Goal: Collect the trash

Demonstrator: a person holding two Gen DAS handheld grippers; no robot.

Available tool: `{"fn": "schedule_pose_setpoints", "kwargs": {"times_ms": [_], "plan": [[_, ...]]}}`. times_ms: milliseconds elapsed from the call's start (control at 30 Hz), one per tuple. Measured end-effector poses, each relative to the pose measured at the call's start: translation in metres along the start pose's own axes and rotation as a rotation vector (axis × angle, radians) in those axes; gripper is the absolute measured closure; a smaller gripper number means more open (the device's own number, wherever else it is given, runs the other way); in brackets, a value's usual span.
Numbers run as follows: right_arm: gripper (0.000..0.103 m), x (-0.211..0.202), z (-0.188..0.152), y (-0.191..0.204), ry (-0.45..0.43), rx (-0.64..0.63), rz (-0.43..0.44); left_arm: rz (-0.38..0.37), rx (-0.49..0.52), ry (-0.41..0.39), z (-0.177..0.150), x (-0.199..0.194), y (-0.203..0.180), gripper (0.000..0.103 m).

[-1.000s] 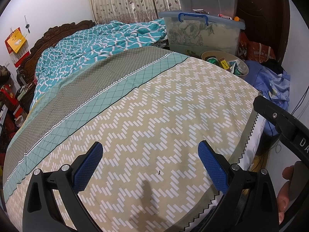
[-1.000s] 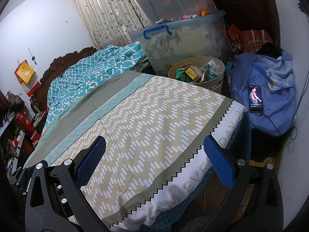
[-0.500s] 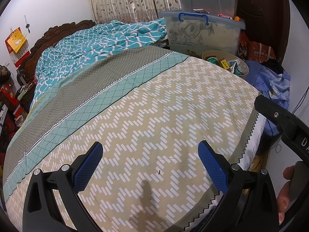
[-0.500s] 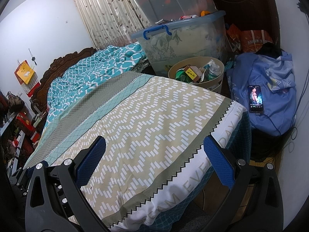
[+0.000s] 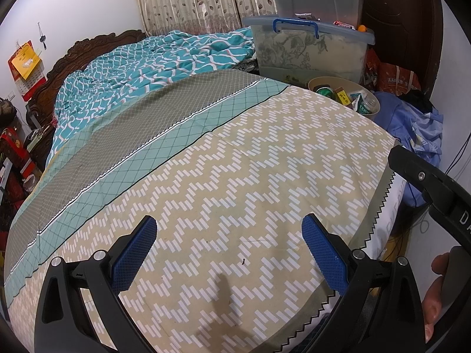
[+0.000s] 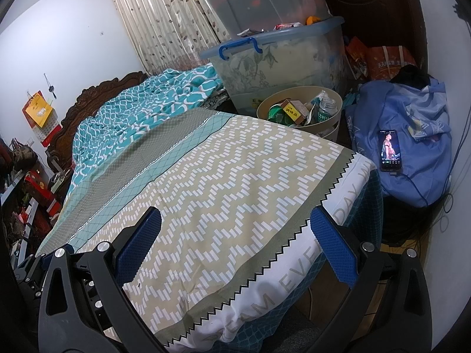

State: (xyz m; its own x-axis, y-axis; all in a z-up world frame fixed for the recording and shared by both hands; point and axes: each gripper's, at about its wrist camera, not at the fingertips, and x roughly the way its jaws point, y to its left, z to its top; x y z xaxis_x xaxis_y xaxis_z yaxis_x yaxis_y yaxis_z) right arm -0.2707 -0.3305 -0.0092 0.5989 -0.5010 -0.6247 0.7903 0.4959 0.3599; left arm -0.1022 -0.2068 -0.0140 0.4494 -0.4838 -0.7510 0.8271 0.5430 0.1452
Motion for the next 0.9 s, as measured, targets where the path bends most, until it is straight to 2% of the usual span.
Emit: {"fn": "schedule_pose_setpoints", "kwargs": {"times_ms": [900], "plan": [[0.003, -0.0002, -0.0003, -0.0002, 0.0, 0.0, 0.0, 0.0, -0.001, 0.003, -0.003, -0.0001, 0.0003, 0.008]]}}
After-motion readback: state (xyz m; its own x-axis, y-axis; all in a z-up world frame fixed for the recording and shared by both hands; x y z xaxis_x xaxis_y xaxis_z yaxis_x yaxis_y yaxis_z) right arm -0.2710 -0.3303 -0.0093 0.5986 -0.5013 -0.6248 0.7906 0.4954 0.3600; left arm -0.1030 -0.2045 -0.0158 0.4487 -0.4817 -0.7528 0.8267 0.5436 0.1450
